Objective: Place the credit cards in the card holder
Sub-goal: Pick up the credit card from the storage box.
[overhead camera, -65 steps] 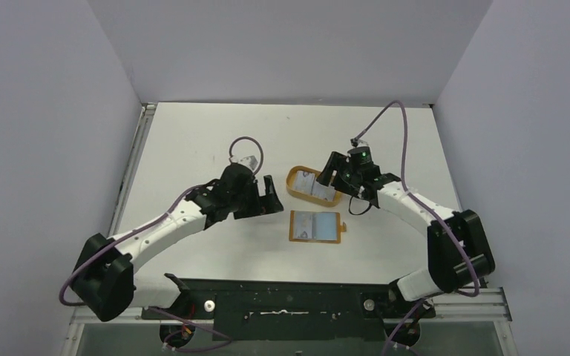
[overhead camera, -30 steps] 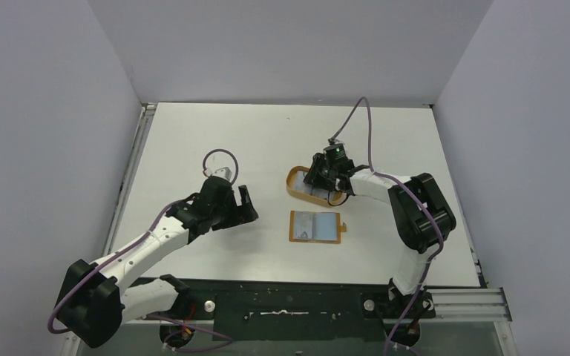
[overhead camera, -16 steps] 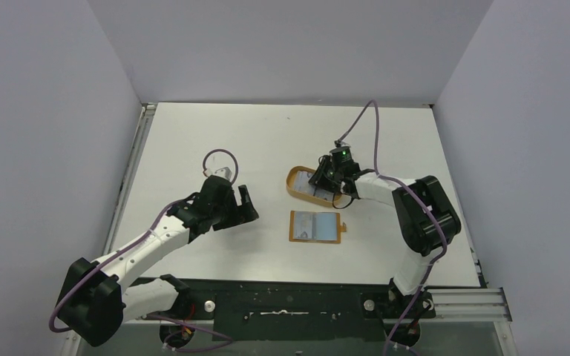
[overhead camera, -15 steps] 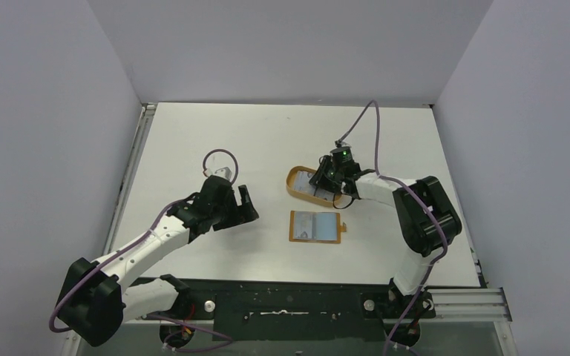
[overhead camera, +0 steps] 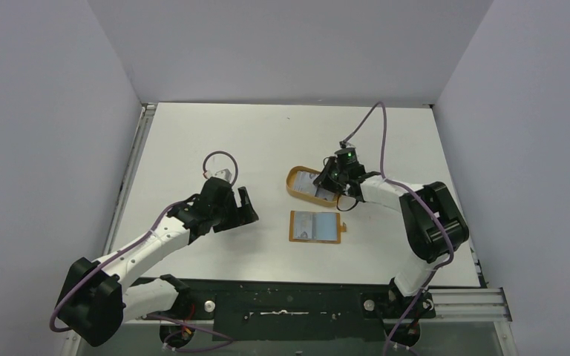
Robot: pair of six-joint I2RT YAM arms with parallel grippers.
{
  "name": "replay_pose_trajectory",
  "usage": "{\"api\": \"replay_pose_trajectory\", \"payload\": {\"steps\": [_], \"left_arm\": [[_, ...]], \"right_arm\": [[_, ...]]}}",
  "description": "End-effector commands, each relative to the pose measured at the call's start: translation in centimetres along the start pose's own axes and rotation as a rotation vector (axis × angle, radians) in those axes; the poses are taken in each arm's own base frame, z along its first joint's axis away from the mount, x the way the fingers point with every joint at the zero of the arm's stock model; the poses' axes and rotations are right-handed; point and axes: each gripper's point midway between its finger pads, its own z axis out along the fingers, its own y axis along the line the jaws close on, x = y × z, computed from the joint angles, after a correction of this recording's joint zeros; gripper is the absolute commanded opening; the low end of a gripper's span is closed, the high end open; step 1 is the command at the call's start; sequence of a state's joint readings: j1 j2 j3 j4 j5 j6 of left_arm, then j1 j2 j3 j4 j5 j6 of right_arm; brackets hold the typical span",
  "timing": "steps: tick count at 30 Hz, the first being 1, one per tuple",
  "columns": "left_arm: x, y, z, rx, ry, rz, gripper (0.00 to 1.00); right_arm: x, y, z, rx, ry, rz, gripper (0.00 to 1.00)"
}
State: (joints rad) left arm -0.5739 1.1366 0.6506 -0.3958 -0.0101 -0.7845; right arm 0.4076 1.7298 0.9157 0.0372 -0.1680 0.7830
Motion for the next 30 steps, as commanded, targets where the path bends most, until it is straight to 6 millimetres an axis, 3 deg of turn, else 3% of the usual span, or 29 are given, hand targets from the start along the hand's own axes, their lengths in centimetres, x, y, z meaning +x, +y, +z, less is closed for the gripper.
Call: {"api": "replay_pose_trajectory", "payload": {"steps": [1,11,23,26,30], "left_arm": [[-1.4,-1.5,-0.2,0.059,-0.049,-0.014,0.79],[-1.5,-1.6,-0.7,0.071,-0.061,-0.019,0.78],[-2.0,-1.9,-1.0,0.076,-0.077,-0.023,0.78],[-2.4,-2.0,-1.5,0.074,-0.089,-0.022,0.78],[-3.2,-2.1,-2.3,0.064,-0.117,-0.021,0.78]], "right_arm": [[-0.8,-0.1,-1.0,-0.004,-0.035,0.004,0.0],[-3.0,2.5,-4.1,-0.072,-0.091,0.067,0.0],[-3.0,4.3,-7.0,-0.078,-0.022,0.21,0.0],[-3.4,5.3,-8.7,-0.108,0.025,0.292,0.0],[-4.5,6.2,-12.4,-0.136,0.089,0.403,0.0]]}}
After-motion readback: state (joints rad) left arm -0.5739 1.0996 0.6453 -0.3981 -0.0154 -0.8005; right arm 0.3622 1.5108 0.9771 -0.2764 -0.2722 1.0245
